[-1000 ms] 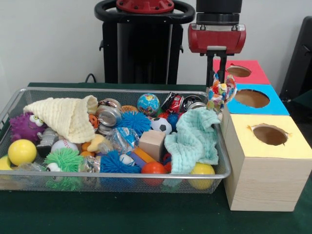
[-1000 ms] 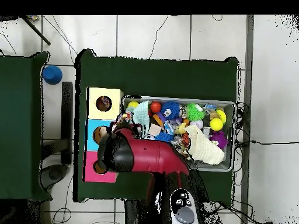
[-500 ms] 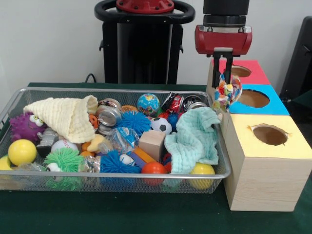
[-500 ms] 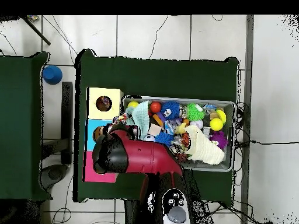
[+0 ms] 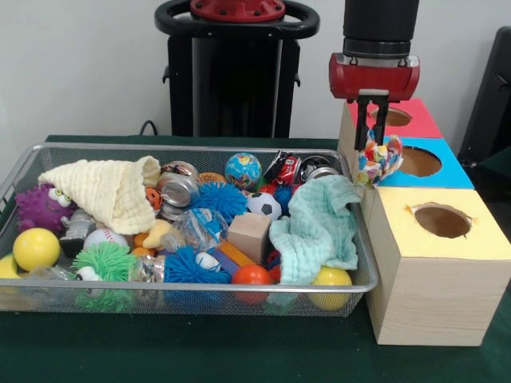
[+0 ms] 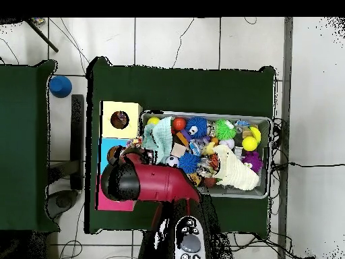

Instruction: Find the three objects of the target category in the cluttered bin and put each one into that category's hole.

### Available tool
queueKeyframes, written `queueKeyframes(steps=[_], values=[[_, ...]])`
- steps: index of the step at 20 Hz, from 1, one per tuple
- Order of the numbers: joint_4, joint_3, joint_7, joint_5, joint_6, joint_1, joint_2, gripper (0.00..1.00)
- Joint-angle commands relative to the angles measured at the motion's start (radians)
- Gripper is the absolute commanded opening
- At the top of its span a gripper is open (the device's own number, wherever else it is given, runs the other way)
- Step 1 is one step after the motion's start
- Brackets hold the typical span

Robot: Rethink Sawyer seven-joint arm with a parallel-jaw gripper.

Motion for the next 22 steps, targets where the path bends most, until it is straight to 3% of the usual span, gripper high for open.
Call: queueKeyframes(steps=[1,9,22], values=[[-0.020,-0.019,0.262,0.068,-0.005,0.044,0.059,0.00],[-0.039,-0.066,0.282,0.126,-0.016,0.121,0.092,0.00],[-0.073,-0.109,0.254,0.183,0.019,0.148,0.096,0.00]])
